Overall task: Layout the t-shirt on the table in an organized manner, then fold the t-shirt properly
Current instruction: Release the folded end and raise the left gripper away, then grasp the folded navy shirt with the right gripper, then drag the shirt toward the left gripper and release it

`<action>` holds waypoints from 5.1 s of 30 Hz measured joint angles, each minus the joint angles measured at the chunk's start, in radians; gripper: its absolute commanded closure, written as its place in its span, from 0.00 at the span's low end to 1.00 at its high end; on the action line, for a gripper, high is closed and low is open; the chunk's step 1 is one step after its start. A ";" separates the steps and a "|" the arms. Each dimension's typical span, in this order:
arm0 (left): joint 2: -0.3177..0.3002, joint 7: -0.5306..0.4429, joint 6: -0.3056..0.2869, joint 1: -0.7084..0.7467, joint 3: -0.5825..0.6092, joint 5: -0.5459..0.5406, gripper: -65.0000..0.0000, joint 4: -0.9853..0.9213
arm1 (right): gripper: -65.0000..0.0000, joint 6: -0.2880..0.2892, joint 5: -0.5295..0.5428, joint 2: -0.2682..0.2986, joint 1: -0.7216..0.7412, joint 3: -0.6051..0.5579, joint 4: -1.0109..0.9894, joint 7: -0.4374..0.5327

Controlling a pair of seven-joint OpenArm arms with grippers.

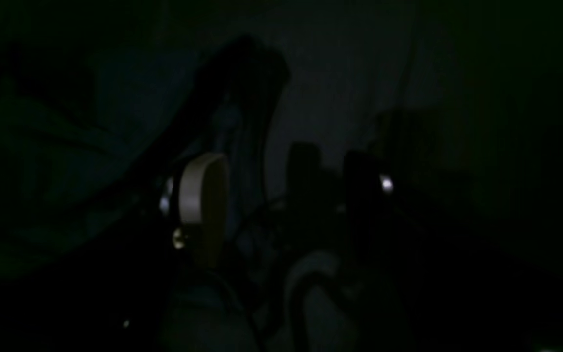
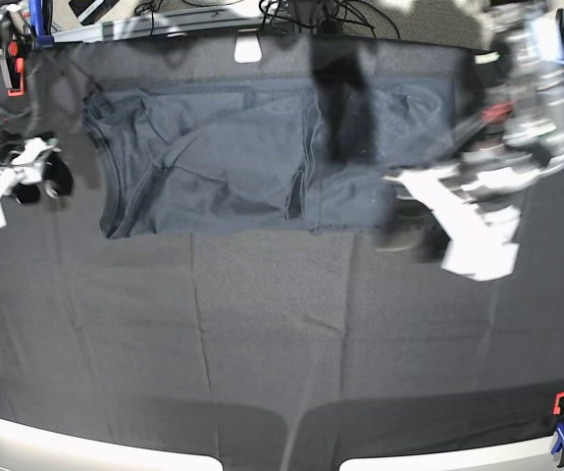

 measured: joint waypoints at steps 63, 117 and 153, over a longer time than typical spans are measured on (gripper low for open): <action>-0.023 -0.002 -0.031 0.045 -0.119 0.007 0.45 0.000 | 1.00 0.020 0.163 -0.192 0.145 -0.196 -0.391 0.068; -0.138 0.024 -0.033 0.045 -0.119 0.113 0.45 0.000 | 1.00 -0.254 -0.587 -0.636 0.116 -1.109 0.073 0.480; -0.140 0.091 -0.011 0.046 -0.121 -0.078 0.45 0.000 | 0.52 -0.209 -0.803 -0.623 0.159 -1.098 0.452 0.321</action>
